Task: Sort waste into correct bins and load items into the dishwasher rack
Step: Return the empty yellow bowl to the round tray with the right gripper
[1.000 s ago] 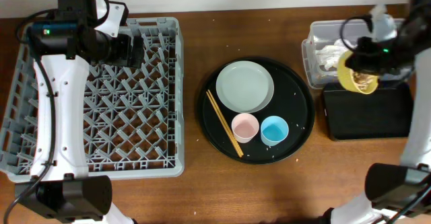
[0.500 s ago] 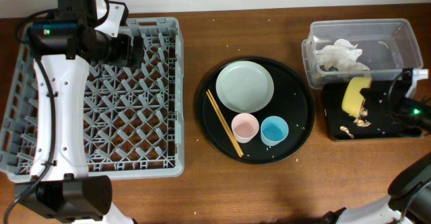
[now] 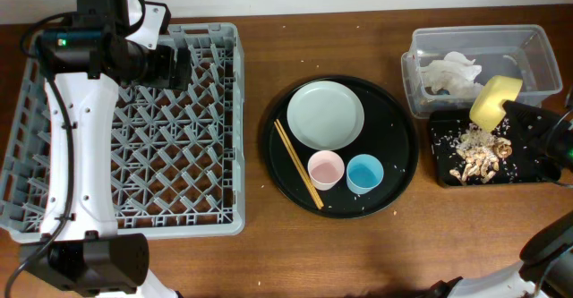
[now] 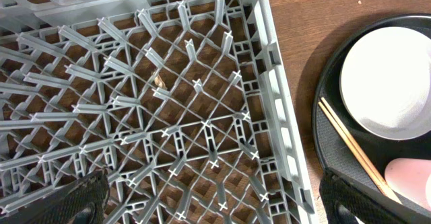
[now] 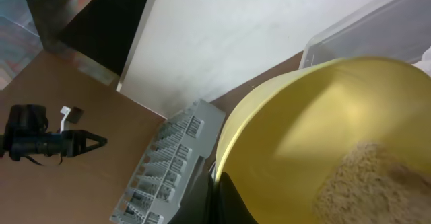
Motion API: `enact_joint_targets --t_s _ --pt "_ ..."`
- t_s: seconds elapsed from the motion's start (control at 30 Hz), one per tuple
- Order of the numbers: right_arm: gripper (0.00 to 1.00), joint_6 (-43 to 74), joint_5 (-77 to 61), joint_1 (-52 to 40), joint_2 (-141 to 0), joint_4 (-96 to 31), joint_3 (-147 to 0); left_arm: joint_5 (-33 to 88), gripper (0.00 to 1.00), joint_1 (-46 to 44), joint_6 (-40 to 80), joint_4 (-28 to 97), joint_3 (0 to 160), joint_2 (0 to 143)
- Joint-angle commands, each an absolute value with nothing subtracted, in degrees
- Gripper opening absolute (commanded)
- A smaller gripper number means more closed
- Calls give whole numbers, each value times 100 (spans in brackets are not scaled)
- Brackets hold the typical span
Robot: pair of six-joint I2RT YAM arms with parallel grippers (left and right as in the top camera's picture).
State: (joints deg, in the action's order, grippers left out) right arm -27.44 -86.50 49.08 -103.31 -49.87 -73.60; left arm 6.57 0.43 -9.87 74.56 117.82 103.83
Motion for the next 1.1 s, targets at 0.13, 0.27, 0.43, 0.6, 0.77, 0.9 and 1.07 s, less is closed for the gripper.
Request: enact_joint_targets --t_s 0.13,0.27,0.43,0.6,0.77,0.9,1.07 --pt "4 -672 -8790 5120 -10269 -5015 -7349 635 99 54 -996 7467 11876 10425" --pt "4 -469 -8788 5221 -10269 -4768 -7349 635 99 54 -996 7467 11876 10425" --pt "4 -545 -8744 5221 -10269 -4591 -7323 635 99 54 -996 7467 11876 10425" --pt "4 -213 -8807 5251 -10269 -4327 -7301 635 99 54 -996 7467 11876 10425" --pt "4 -403 -8571 5201 -10269 -4263 -7286 635 99 54 -996 7467 11876 10425" --pt "4 -423 -8890 4506 -9996 -4259 -7297 635 99 54 -996 7467 11876 10425" --pt "4 -397 -7015 2233 -9393 -4377 -7297 635 99 54 -996 7467 11876 10425"
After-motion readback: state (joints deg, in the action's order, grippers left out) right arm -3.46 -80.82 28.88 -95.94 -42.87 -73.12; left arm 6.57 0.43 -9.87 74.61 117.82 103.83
